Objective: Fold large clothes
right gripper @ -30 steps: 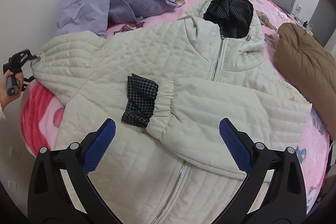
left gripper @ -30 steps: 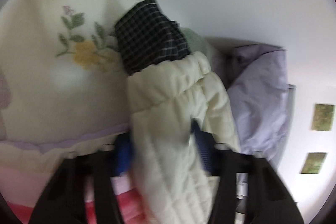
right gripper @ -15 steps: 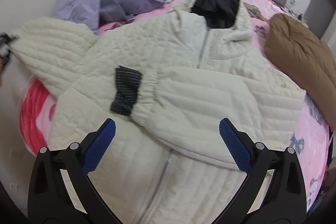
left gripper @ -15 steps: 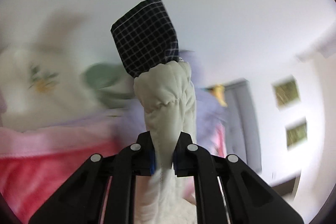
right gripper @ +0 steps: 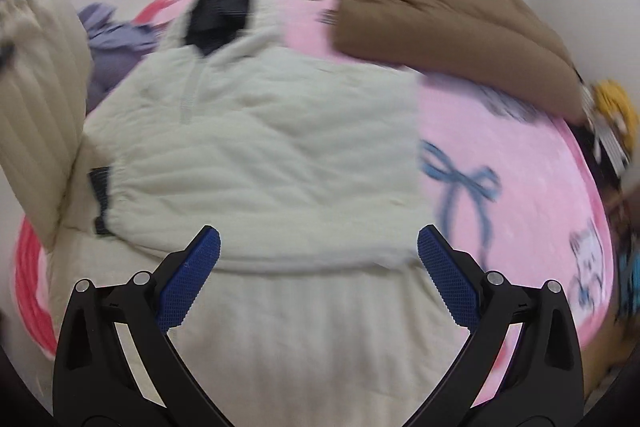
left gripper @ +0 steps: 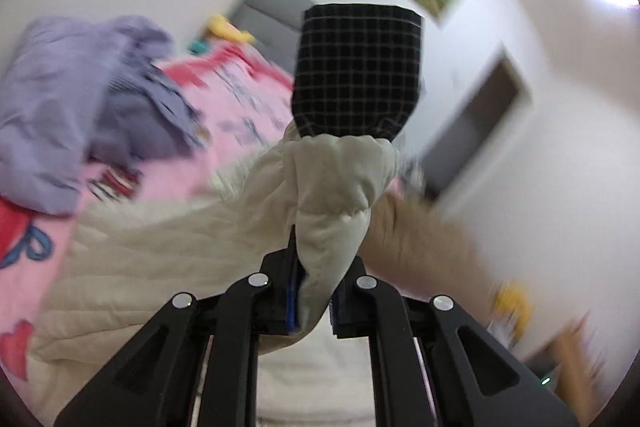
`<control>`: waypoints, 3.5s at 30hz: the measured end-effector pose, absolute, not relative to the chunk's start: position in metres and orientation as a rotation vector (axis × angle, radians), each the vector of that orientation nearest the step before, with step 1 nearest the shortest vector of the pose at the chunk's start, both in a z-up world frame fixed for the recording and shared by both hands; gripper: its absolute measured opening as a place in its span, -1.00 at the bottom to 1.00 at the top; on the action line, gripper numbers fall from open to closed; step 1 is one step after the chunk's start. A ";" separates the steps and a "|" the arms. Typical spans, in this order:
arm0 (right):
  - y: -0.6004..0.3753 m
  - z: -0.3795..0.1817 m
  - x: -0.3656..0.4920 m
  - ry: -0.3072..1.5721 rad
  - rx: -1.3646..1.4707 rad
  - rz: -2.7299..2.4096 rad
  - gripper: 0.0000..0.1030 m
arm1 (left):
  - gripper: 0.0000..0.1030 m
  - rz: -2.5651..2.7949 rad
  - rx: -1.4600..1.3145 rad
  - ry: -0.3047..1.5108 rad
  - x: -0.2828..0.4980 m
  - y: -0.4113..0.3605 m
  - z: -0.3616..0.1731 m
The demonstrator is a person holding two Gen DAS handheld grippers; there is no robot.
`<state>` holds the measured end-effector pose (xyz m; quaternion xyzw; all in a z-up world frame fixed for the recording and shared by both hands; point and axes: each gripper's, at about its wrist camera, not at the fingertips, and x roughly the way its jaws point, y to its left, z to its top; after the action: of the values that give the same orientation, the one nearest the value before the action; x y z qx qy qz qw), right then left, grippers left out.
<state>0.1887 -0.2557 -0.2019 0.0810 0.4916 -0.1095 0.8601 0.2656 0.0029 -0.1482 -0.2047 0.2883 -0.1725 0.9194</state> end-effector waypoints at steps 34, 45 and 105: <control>-0.207 -0.200 0.304 0.931 0.283 0.416 0.12 | 0.82 -0.374 -0.073 1.103 0.314 0.058 -0.240; -0.183 -0.284 0.289 1.190 0.154 0.263 -0.35 | 0.90 -0.424 -0.052 1.174 0.289 0.038 -0.300; -0.246 -0.203 0.612 1.035 0.167 0.371 0.46 | 0.90 -0.426 0.089 1.055 0.644 -0.020 -0.197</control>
<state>0.6122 -0.2464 -0.2034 0.0790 0.4911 0.1760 0.8495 0.6436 -0.0195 -0.1974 0.0420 0.4992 -0.2018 0.8416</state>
